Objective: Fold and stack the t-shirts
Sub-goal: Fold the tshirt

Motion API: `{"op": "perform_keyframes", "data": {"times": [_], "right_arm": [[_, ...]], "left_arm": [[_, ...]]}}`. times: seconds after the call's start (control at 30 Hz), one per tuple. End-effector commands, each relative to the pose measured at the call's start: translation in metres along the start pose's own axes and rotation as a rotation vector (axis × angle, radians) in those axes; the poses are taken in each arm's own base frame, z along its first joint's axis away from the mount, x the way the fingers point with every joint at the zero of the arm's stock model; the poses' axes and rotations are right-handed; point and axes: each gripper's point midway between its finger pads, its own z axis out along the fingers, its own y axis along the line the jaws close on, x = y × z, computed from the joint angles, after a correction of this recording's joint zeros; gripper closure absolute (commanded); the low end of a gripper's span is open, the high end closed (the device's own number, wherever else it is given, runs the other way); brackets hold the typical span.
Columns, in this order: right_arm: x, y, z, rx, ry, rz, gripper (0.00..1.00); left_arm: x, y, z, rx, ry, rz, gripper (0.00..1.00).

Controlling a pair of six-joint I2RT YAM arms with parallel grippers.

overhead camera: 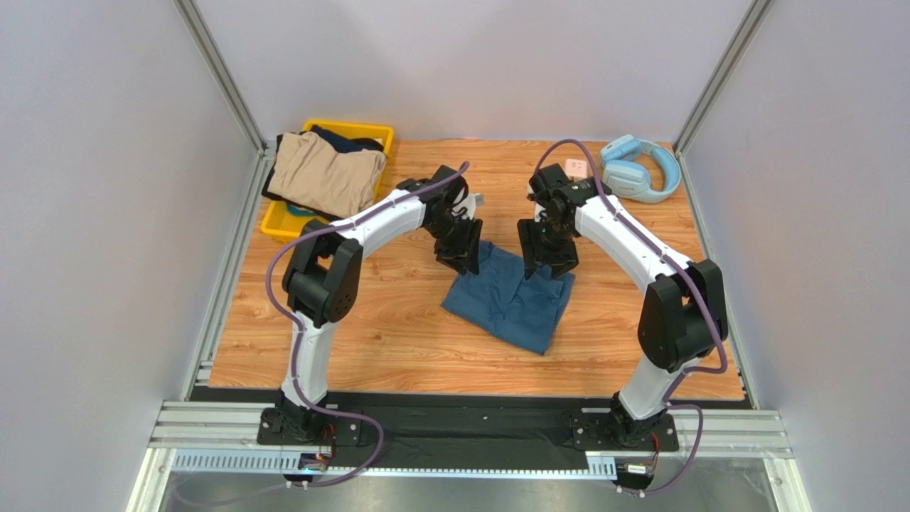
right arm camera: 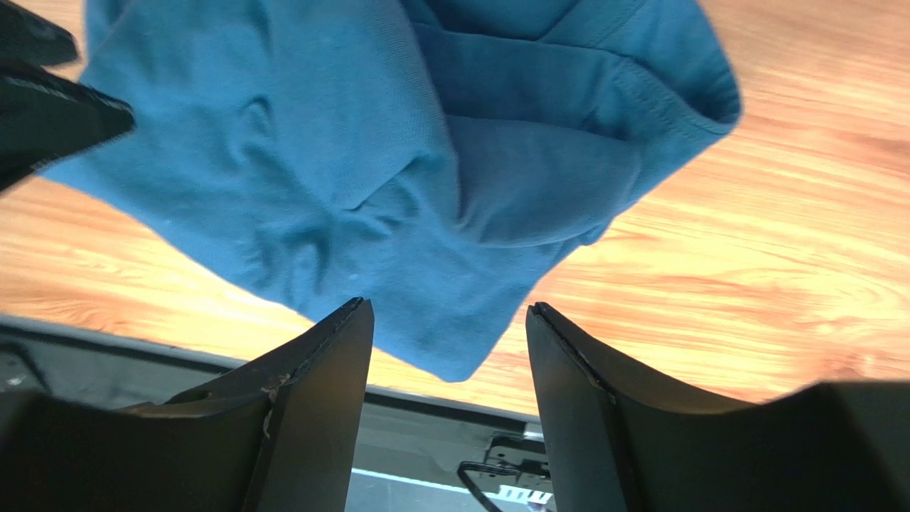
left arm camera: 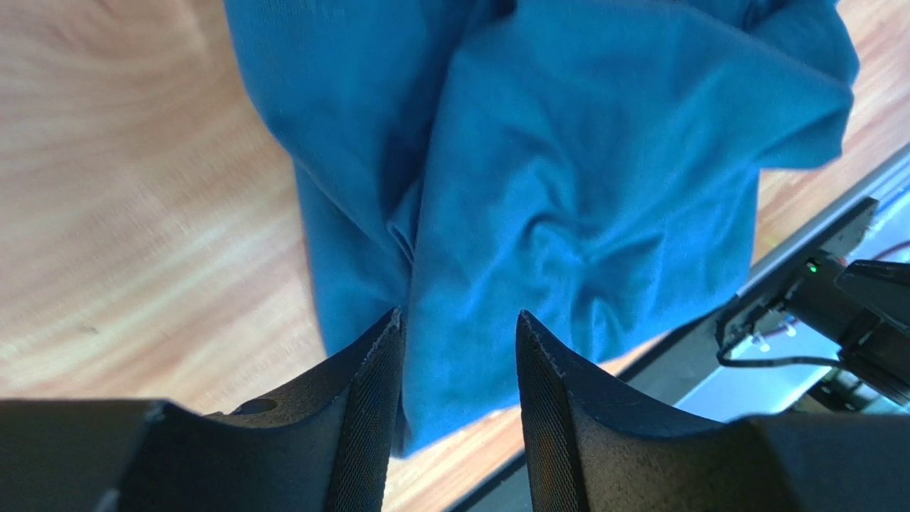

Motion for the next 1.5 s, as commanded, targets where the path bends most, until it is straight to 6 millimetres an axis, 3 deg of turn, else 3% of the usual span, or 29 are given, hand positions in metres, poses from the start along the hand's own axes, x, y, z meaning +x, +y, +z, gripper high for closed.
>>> {"op": "perform_keyframes", "data": {"times": [0.0, 0.3, 0.4, 0.43, 0.47, 0.5, 0.53, 0.63, 0.9, 1.07, 1.2, 1.33, 1.47], "right_arm": [[-0.01, -0.012, 0.01, 0.061, -0.01, -0.04, 0.39], [-0.008, -0.018, 0.047, 0.084, 0.072, -0.032, 0.4], [-0.008, -0.025, 0.057, 0.114, 0.107, -0.008, 0.46], [-0.007, -0.034, 0.06, 0.165, 0.12, -0.006, 0.54], [-0.007, -0.036, 0.06, 0.179, 0.124, 0.0, 0.71], [-0.009, -0.039, 0.059, 0.197, 0.121, 0.002, 0.78], [-0.009, -0.041, 0.057, 0.204, 0.12, 0.005, 0.91], [-0.012, -0.046, 0.052, 0.221, 0.102, 0.02, 0.98], [-0.028, -0.06, 0.032, 0.297, 0.058, 0.022, 0.97], [-0.04, -0.057, 0.024, 0.299, 0.029, 0.034, 0.85], [-0.045, -0.062, 0.022, 0.331, 0.018, 0.04, 0.82], [-0.048, -0.07, 0.026, 0.377, 0.016, 0.037, 0.68], [-0.053, -0.075, 0.033, 0.414, 0.017, 0.041, 0.66]], "left_arm": [[-0.024, 0.002, 0.004, -0.014, -0.039, 0.07, 0.5], [-0.024, 0.016, 0.028, -0.025, 0.021, 0.074, 0.5], [-0.021, 0.02, 0.033, -0.025, 0.037, 0.071, 0.53], [-0.02, 0.02, 0.033, -0.02, 0.041, 0.07, 0.63], [-0.019, 0.021, 0.033, -0.022, 0.042, 0.067, 0.69], [-0.019, 0.022, 0.033, -0.025, 0.039, 0.068, 0.75], [-0.019, 0.023, 0.033, -0.032, 0.036, 0.069, 0.87], [-0.025, 0.025, 0.027, -0.036, -0.002, 0.068, 1.0], [-0.046, 0.025, 0.01, -0.013, -0.091, 0.05, 1.0], [-0.055, 0.023, 0.001, -0.024, -0.139, 0.061, 1.0], [-0.057, 0.024, -0.006, -0.042, -0.169, 0.062, 1.0], [-0.054, 0.027, -0.009, -0.044, -0.173, 0.057, 1.0], [-0.049, 0.029, -0.01, -0.05, -0.166, 0.048, 1.0]]}}
